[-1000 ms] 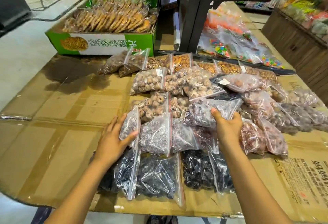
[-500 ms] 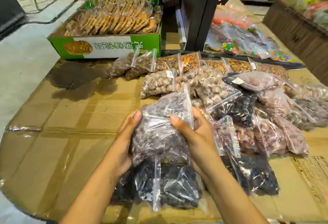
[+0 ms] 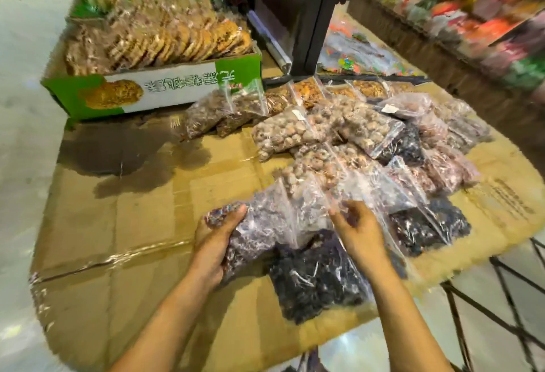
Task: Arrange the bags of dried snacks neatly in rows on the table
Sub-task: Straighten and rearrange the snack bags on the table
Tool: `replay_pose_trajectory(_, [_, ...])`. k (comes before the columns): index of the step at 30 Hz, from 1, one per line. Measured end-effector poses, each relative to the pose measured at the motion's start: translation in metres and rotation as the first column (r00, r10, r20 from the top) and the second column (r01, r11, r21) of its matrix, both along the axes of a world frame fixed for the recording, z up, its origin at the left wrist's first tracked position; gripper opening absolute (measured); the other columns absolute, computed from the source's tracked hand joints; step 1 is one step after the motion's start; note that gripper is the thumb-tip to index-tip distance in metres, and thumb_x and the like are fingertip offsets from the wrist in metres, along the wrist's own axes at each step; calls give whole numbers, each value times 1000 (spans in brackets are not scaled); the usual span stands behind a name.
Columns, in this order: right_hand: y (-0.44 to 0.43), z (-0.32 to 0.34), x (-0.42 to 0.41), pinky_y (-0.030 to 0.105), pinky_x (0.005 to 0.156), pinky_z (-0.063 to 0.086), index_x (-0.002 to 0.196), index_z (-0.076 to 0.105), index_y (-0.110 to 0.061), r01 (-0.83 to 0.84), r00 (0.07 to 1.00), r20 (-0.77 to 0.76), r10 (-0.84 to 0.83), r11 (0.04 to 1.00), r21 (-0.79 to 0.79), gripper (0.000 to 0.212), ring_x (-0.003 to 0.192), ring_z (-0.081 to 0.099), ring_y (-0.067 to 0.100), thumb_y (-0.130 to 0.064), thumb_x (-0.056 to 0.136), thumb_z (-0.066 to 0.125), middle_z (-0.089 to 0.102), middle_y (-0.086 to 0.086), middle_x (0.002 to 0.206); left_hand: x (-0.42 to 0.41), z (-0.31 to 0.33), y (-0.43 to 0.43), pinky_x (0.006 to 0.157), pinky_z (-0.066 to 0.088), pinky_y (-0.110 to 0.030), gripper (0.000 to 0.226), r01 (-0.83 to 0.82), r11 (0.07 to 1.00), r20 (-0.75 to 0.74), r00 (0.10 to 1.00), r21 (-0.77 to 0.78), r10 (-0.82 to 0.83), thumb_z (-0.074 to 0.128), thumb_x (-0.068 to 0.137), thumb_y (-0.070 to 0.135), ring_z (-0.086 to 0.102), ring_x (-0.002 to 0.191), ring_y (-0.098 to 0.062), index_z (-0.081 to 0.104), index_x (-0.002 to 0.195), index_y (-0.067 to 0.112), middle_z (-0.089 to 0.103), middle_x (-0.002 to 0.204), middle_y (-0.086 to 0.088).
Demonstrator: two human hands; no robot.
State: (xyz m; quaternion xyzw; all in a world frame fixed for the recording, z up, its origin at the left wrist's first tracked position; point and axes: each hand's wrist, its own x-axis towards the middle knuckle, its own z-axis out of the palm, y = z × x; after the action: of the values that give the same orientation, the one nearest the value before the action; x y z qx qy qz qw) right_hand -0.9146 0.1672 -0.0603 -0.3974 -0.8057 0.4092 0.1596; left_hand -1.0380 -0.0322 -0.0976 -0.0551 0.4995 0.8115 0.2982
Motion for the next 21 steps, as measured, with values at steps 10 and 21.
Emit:
replay_pose_trajectory(10, [-30,11,49,39,91,48,108,61,-22,98,993,61,-100,995,37,23,106,58,20,-31,87,64,64,2,111,28,-53,9,111,-21,-39,91,-170,602,-596,497,-780,-631,15,82,79,-26,142,-25,-9,150,24,-24,156,-11])
replay_pose_trajectory(21, [18,9,125,15,69,42,115,60,-15,79,996,51,-79,997,-11,25,102,56,12,-22,90,62,59,-1,110,9,-37,20,92,46,-45,44,-237,804,-690,672,-545,-269,73,80,31,52,111,-27,52,118,26,51,117,-3])
